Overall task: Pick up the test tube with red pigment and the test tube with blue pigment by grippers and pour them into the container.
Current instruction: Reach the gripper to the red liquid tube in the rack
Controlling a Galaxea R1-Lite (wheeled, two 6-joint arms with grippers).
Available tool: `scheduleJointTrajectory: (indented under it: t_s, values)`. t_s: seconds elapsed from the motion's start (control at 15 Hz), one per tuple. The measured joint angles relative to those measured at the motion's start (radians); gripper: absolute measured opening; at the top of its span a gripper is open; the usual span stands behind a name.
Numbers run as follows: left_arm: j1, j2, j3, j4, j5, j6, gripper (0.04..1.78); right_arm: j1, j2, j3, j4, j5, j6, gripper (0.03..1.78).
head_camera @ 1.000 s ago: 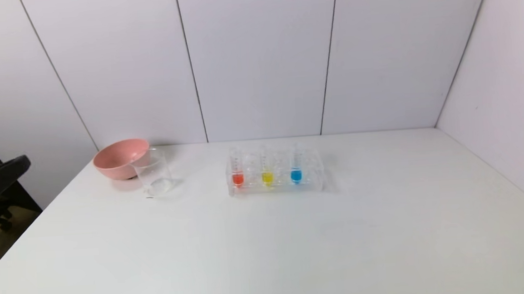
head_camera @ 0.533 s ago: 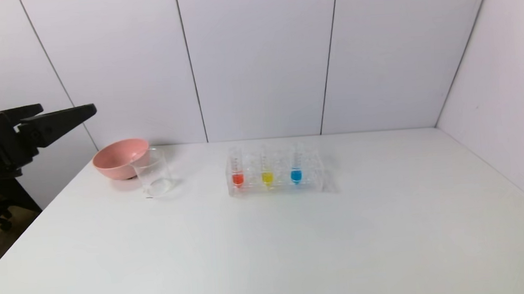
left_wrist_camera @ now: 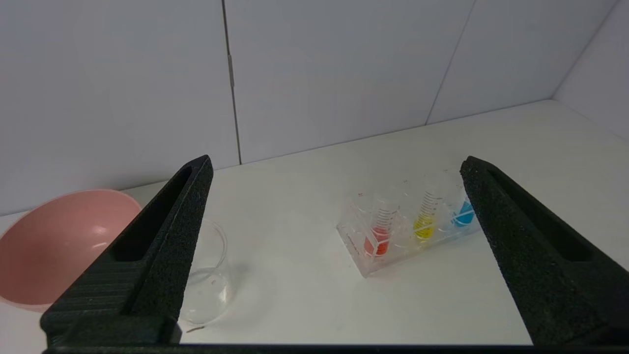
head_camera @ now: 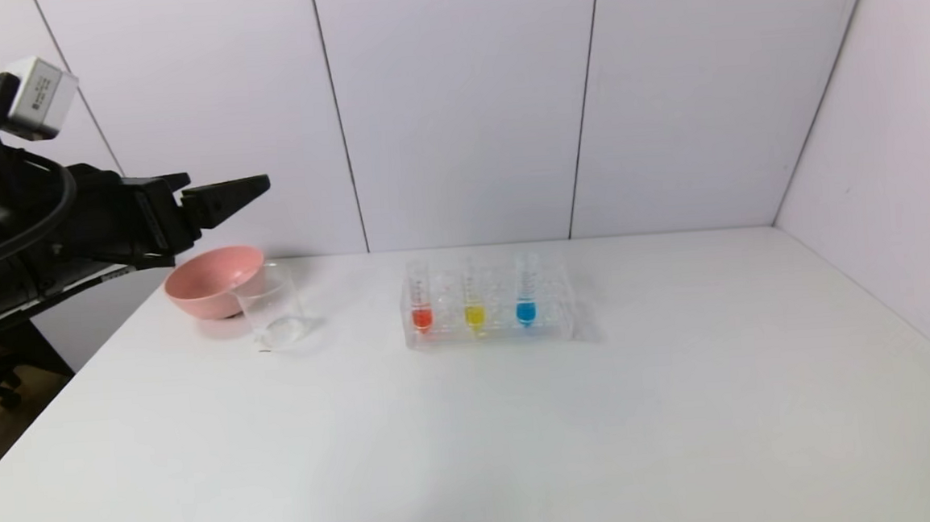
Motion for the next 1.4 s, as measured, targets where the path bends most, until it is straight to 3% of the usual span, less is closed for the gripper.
scheduleJointTrajectory:
  t_s: [0.67,1.4]
  values:
    - [-0.050,0.247,-0.043,-0.210,-0.039,0.000,1.76,0.000,0.000,0.000,0.000,0.000,0.000,1.77]
    - [-0.045,0.417,-0.067,-0.325,-0.439,0.009,1.76,0.000,0.000,0.000,0.000,0.000,0.000,1.77]
